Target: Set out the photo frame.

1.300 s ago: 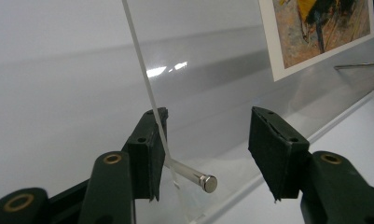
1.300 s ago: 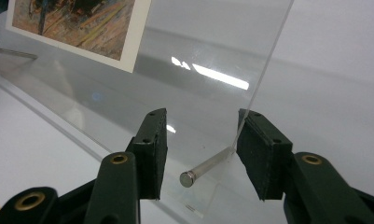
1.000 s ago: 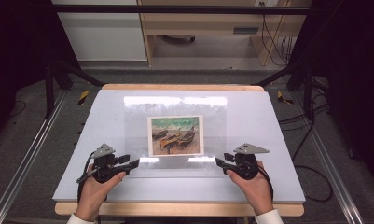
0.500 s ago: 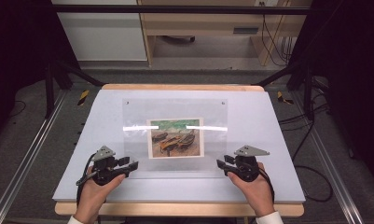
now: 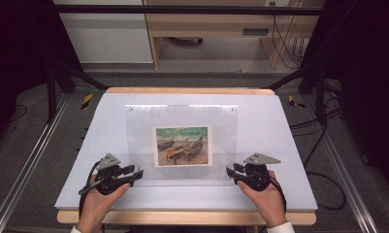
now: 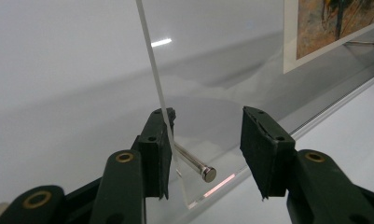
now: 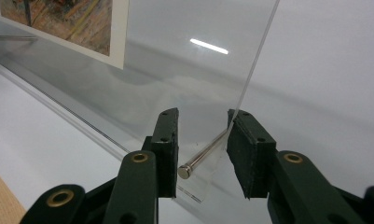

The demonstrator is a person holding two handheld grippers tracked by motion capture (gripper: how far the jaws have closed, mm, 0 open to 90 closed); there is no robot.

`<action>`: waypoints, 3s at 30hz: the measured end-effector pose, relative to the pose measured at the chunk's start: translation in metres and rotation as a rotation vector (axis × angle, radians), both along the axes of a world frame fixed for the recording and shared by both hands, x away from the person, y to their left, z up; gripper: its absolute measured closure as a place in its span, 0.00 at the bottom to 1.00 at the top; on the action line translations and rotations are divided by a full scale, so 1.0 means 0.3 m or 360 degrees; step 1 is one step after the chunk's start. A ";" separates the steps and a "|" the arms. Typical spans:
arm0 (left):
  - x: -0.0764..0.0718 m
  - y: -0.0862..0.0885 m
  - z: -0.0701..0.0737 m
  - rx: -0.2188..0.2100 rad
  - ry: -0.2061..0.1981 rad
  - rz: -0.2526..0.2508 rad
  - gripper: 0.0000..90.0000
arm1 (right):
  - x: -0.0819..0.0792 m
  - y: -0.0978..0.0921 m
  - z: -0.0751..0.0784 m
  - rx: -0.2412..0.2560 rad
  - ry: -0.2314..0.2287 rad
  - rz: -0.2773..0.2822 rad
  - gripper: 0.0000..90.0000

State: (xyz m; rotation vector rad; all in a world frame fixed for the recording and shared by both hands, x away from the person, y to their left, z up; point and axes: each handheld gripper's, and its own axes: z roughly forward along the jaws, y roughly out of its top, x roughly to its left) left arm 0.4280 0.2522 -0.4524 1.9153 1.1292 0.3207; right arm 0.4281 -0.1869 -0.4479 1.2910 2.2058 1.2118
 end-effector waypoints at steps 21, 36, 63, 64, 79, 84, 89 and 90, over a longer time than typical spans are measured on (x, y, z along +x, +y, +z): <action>-0.017 -0.002 -0.007 0.0043 -0.0004 -0.0020 0.60 | -0.019 -0.001 -0.007 -0.0027 0.0002 0.0011 0.73; -0.028 -0.005 -0.013 0.0065 0.0000 -0.0030 0.60 | -0.030 -0.001 -0.012 -0.0034 0.0017 0.0022 0.74; -0.036 -0.005 -0.018 0.0093 0.0008 -0.0047 0.61 | -0.038 0.001 -0.018 -0.0048 0.0026 0.0031 0.74; -0.036 -0.005 -0.018 0.0094 0.0007 -0.0046 0.61 | -0.038 0.000 -0.018 -0.0050 0.0025 0.0032 0.74; -0.040 -0.005 -0.021 0.0106 0.0012 -0.0052 0.61 | -0.039 0.001 -0.020 -0.0069 0.0012 0.0043 0.74; -0.046 -0.007 -0.025 0.0131 0.0023 -0.0063 0.62 | -0.048 0.003 -0.025 -0.0082 0.0028 0.0044 0.74; -0.050 -0.010 -0.029 0.0149 0.0033 -0.0072 0.62 | -0.053 0.003 -0.030 -0.0097 0.0035 0.0053 0.74; -0.052 -0.012 -0.031 0.0162 0.0033 -0.0075 0.62 | -0.055 0.004 -0.032 -0.0104 0.0037 0.0057 0.74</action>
